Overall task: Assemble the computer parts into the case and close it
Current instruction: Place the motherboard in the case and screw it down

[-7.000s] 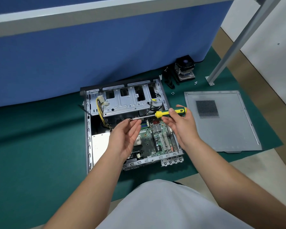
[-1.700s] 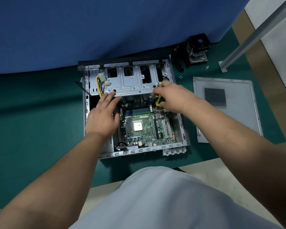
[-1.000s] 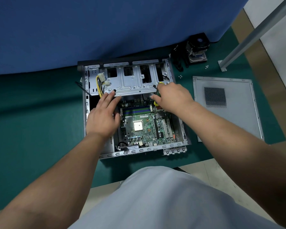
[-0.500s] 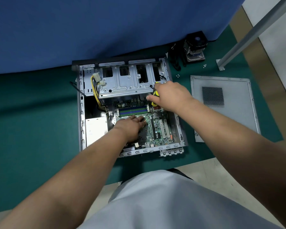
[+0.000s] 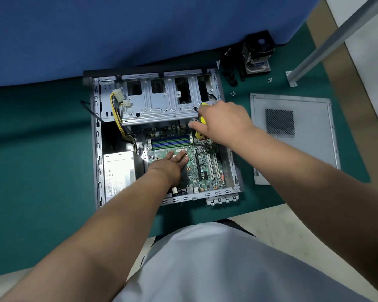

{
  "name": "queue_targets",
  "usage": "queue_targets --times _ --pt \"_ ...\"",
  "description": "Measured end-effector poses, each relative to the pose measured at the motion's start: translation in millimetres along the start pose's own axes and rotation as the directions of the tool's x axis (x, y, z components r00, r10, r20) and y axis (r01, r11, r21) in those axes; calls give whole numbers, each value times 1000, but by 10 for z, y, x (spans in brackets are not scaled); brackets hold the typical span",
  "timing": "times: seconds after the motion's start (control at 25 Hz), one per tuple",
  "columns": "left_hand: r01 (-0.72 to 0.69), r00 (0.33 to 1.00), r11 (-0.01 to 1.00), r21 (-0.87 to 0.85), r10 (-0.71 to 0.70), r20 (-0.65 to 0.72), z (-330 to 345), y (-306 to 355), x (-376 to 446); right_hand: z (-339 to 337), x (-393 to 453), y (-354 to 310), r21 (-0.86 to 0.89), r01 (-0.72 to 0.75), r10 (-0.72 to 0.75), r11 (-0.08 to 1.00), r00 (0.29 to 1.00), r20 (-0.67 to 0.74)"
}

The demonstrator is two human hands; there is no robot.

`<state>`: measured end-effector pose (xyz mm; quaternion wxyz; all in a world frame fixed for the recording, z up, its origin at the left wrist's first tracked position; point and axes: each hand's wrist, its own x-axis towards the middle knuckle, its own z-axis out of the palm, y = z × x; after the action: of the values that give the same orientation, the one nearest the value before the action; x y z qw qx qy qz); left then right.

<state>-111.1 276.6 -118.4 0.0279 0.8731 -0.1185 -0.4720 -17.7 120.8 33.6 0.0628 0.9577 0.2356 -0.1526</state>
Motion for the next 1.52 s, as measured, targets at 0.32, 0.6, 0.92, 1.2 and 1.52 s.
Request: queue_targets --times 0.32,0.6,0.92,1.2,1.52 --pt "3 1000 1000 -2 -3 -6 5 10 -7 -67 -12 101 95 229 -239 969 965 105" --pt "5 1000 1000 -2 -5 -9 6 29 -4 36 -6 -20 76 24 -23 997 1000 -13" --pt "-3 1000 1000 -13 3 -30 35 6 15 -19 -12 89 167 191 -207 967 975 85" --pt "-3 999 1000 -27 2 -43 59 -2 7 65 18 5 97 -104 106 990 994 -17" --pt "-8 998 999 -41 6 -57 61 -9 -3 -39 -20 143 139 140 -154 980 983 97"
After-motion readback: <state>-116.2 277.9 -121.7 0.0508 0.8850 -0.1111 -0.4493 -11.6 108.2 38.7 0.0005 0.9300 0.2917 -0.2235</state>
